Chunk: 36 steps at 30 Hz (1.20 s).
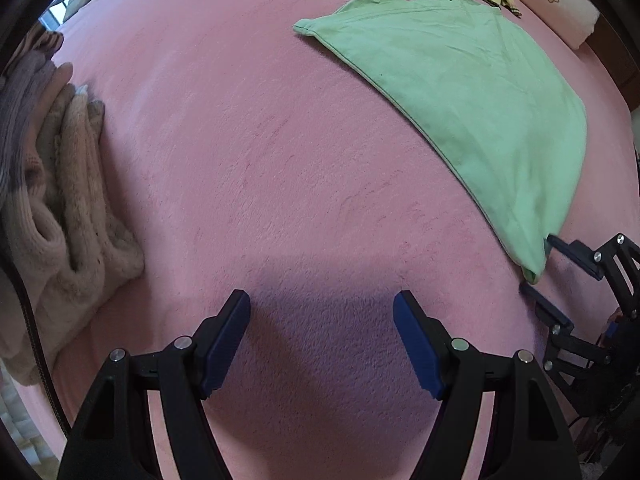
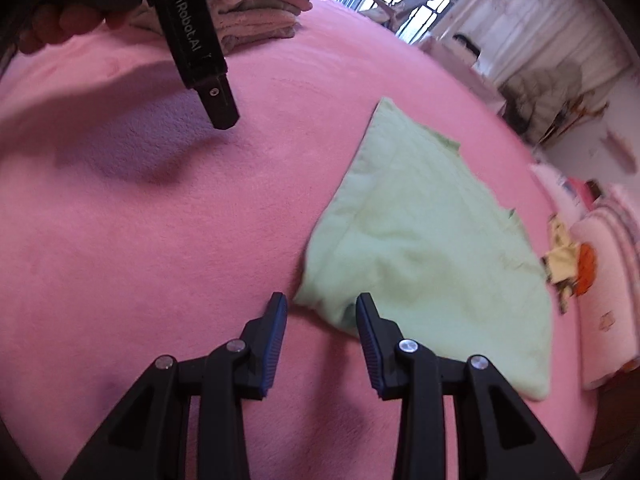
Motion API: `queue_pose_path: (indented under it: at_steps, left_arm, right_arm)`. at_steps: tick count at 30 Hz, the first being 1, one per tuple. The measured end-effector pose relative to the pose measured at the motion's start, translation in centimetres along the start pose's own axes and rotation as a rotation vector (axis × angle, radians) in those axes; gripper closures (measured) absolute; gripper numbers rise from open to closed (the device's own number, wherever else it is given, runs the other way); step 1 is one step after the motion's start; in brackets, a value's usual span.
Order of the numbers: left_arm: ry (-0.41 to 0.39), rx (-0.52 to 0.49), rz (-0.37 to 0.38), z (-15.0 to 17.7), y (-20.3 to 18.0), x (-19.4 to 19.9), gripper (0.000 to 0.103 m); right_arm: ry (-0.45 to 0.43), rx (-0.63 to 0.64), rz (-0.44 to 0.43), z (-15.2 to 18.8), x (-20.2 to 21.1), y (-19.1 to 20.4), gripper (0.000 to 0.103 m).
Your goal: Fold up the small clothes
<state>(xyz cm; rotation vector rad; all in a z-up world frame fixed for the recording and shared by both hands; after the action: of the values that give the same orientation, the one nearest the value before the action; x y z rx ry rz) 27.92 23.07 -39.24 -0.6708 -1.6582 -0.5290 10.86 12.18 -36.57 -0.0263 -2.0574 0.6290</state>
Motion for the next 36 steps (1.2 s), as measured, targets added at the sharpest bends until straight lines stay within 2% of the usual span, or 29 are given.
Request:
queue_pose_path:
  at_steps: [1,5,6,7,12,16,19,23,29,36]
  left_arm:
    - [-0.003,0.004,0.003,0.0,0.1,0.0,0.03]
    - [-0.023,0.032,0.026,-0.6,-0.4,-0.5,0.03]
    - [-0.029,0.038,0.031,-0.8,-0.4,-0.4,0.03]
    - [-0.033,0.041,0.035,-1.7,-0.5,-0.7,0.03]
    - [-0.071,0.058,0.089,-3.7,-0.5,-0.4,0.03]
    - [-0.105,0.088,0.184,-6.4,-1.3,0.0,0.03]
    - [-0.129,0.113,0.282,-9.2,-2.0,0.0,0.03]
    - [-0.113,0.145,0.345,-12.7,-2.3,-0.7,0.03]
    - [-0.049,0.179,0.346,-14.8,-2.1,-2.6,0.03]
    - [-0.031,0.209,0.353,-17.7,-2.8,-4.2,0.03]
  right_arm:
    - [-0.006,0.013,0.034,-0.1,-0.2,-0.1,0.067]
    - [-0.043,0.042,0.082,-1.0,-1.1,-0.3,0.067]
    - [-0.049,0.039,0.076,-1.2,-1.2,-0.4,0.077]
    - [-0.048,0.022,0.065,-1.4,-1.4,-0.8,0.096]
    - [-0.045,-0.132,-0.015,-2.1,-0.7,-3.6,0.096]
    - [-0.062,-0.24,-0.065,-2.6,0.6,-6.5,0.096]
    - [-0.069,-0.271,-0.057,-2.5,0.7,-7.9,0.096]
    - [-0.075,-0.3,-0.039,-2.2,0.7,-9.3,0.096]
    - [-0.096,-0.375,-0.034,-1.7,1.1,-11.2,0.096]
    - [-0.108,-0.444,-0.064,-1.5,1.1,-13.1,0.096]
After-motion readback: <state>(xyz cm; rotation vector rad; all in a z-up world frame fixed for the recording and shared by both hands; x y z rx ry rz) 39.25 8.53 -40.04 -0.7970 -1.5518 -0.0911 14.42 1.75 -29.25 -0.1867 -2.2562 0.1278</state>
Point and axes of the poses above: each gripper's, at about its wrist camera, not at the fingertips, and x roughly against the way its jaws point, y to its left, z to its underside, the point moved 5 cm from there along -x, roughly the way its jaws point, and after that the axes turned 2 degrees about -z, right-handed, at the moved point
